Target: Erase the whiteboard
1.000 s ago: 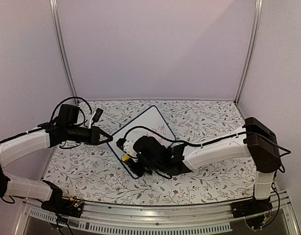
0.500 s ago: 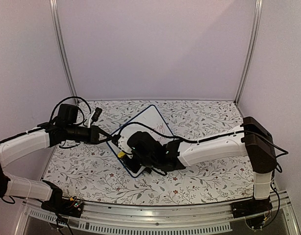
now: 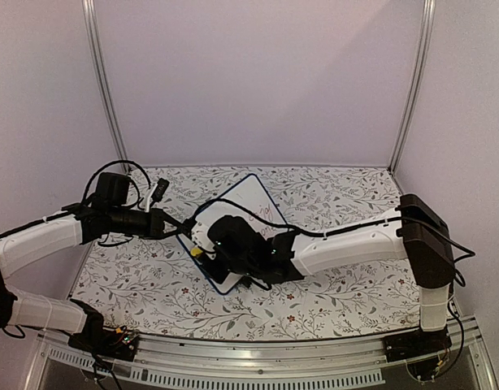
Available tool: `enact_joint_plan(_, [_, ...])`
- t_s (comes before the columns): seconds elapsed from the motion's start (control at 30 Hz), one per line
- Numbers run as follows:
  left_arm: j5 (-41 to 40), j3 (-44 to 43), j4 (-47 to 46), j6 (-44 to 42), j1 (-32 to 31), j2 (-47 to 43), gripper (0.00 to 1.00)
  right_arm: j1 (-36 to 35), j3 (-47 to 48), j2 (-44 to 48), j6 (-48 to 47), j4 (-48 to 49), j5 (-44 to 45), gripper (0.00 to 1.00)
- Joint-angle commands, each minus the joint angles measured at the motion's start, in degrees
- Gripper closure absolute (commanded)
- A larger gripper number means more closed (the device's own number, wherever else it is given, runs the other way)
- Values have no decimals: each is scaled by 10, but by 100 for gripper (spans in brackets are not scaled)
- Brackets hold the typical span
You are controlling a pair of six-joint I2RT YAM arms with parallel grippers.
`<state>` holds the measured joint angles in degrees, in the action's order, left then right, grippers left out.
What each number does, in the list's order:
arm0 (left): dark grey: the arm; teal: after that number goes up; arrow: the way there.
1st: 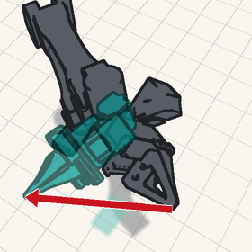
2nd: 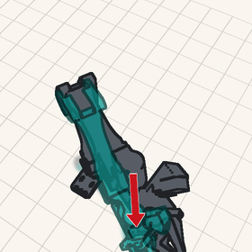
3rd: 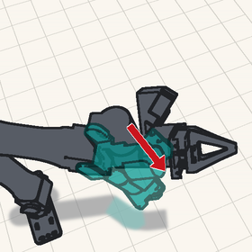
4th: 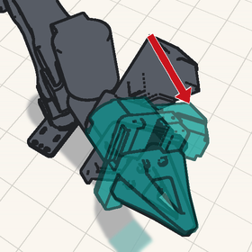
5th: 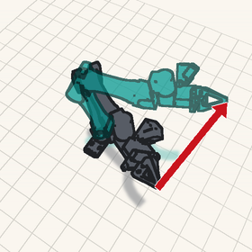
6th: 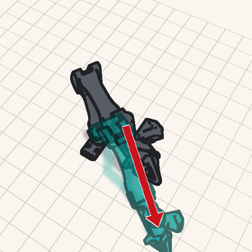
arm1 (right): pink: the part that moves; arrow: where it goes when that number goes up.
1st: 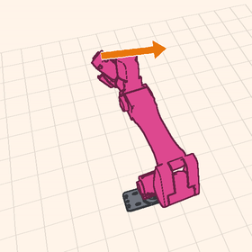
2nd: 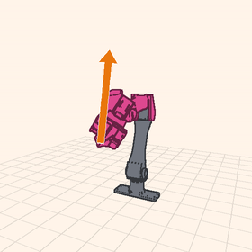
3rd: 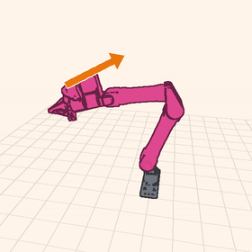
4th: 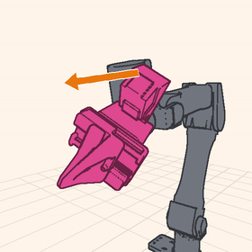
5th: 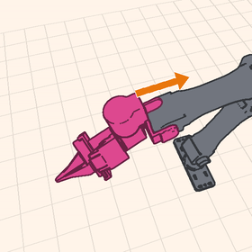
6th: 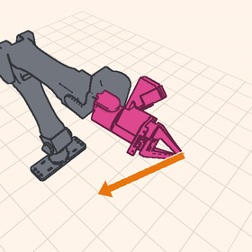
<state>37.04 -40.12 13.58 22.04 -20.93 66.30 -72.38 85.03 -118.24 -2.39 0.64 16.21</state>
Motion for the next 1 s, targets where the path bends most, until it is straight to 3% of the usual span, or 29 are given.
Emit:
enact_joint_plan(0.0, [20,3,-13,4,1,1,100,0,-61,8,12,-12,16,79])
enact_joint_plan(0.3, [23,4,-14,5,2,1,100,0,-137,42,66,10,6,79])
enact_joint_plan(0.77, [23,4,-12,5,1,-2,100,29,-16,19,31,6,-5,78])
enact_joint_plan(0.97, [21,4,-13,4,1,-4,100,35,-15,8,32,3,-15,78])
